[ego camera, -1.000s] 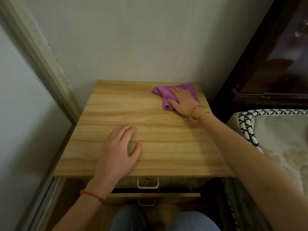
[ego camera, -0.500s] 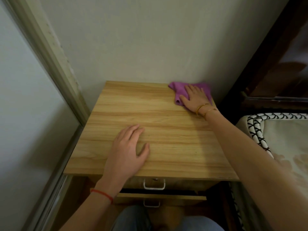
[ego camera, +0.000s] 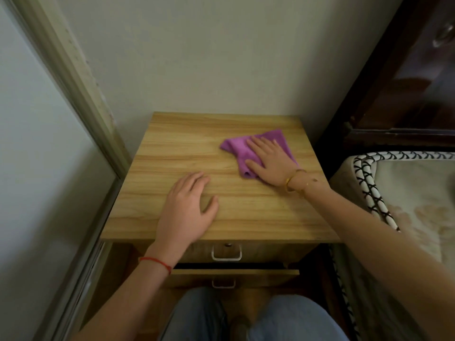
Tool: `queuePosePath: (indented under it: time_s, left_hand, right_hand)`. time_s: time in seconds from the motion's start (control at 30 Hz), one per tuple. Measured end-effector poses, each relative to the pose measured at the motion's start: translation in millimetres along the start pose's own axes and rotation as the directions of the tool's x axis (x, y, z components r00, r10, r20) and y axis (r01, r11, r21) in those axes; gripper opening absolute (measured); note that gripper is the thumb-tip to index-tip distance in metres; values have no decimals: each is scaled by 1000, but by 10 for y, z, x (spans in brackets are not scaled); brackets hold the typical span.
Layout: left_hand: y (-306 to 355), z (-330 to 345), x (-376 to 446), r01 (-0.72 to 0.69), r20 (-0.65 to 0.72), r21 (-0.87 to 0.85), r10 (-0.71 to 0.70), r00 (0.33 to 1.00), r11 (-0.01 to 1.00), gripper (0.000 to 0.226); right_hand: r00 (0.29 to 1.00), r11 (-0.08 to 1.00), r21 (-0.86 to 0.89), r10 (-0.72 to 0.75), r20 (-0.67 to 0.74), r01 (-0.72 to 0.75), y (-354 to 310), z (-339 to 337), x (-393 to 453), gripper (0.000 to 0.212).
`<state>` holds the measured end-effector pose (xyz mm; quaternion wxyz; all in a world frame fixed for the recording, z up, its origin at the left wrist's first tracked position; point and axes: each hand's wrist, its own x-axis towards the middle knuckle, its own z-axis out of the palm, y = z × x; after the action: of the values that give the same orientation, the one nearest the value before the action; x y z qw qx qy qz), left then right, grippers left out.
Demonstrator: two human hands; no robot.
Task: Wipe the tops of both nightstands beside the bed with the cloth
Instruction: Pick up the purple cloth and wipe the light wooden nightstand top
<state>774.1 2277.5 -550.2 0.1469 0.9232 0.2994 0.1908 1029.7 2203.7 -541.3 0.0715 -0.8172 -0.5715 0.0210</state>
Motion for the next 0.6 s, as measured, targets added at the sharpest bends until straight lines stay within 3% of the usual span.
queuePosePath:
  time_s: [0.07,0.23,0.47,0.6]
  left_hand:
    - [4,6,0,6,8,9,-6,1000,1000,53]
    - [21,-15,-15,5,22,8,-5,1000,1000,56]
    - [26,-16,-23,13,37,0,-13,999,1000,57]
    - [7,-1,-18,9,40,-6,-9,999,1000,58]
  right_hand:
    - [998,999,1,-54,8,54,44,-1,-249,72]
    - [973,972,-27,232,9,-231,425,-102,-324,67]
    - [999,997,49,-52,4,51,-279,-27,-1218,69]
    - [983,983,32,181,-1,-181,134,-106,-1293,74]
